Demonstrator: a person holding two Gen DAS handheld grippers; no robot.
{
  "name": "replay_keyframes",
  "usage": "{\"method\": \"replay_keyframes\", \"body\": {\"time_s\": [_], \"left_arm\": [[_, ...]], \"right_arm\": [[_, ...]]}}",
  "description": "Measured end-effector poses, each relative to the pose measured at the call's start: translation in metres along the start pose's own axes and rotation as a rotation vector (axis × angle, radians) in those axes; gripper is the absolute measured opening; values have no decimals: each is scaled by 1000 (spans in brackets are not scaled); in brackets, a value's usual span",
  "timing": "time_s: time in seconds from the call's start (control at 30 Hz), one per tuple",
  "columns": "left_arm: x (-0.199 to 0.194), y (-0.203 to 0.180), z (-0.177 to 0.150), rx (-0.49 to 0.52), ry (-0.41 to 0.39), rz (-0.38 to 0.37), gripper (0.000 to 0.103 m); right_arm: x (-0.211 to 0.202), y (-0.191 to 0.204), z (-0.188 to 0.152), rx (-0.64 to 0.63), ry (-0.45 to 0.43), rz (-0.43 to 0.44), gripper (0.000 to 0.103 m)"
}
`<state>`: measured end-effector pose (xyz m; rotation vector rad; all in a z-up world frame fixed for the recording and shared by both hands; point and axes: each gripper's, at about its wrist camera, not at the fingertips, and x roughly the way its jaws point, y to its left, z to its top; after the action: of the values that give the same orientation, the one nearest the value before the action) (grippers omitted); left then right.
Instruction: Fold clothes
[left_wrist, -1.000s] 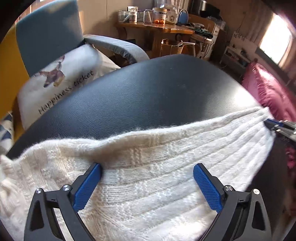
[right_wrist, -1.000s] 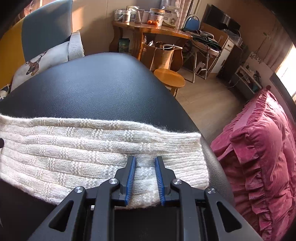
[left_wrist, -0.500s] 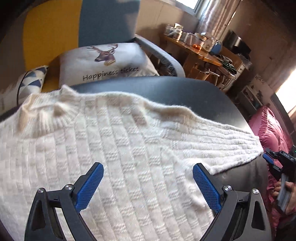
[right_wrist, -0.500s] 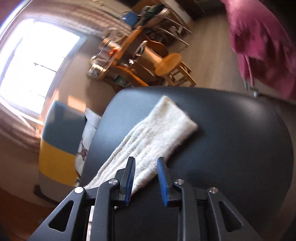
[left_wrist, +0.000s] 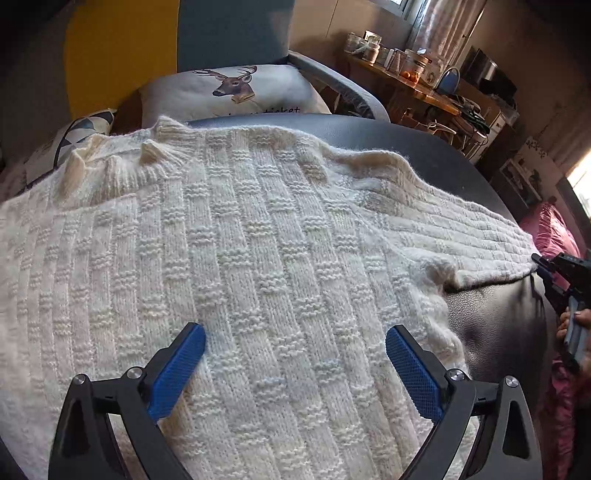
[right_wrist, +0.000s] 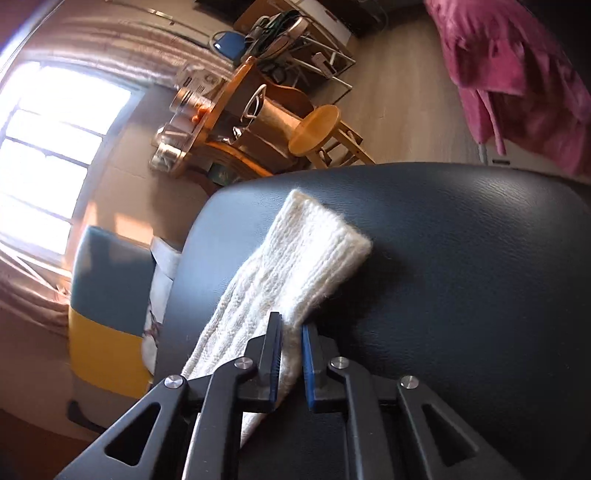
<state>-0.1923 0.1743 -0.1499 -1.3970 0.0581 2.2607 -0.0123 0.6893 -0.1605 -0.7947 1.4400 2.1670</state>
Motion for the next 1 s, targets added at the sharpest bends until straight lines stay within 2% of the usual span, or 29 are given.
{"method": "replay_keyframes", "body": {"time_s": [0.07,0.2,0.33,0.53,0.6,0.67,0.77,0.87,0.97,1.0], "left_arm": [[-3,3,0,-21,8,-24,99],[-14,16,5,-118,40,-137,99],[-20,33,10,-253,80,-248,99],[-21,53,21,-448,104,-350,99],[-19,57,27,-501,119,-395,99],[-16,56,38,-517,123,-431,99],[-8,46,60,-541,132,-501,99],[5,29,82,-567,163,-577,99],[25,6,101,-565,204,-597,99],[32,0,105,-563,215,-581,99]], "right_arm": [[-2,23,-2,-81,-4,-1,7],[-9,107,-29,-390,5,24,7],[7,185,-79,-652,68,33,7],[64,243,-171,-891,216,-13,7],[81,247,-197,-928,270,-28,7],[88,242,-212,-945,284,-47,7],[83,232,-215,-899,293,-8,10],[64,220,-211,-848,297,49,26],[48,202,-213,-814,307,71,26],[44,196,-215,-805,315,79,26]]}}
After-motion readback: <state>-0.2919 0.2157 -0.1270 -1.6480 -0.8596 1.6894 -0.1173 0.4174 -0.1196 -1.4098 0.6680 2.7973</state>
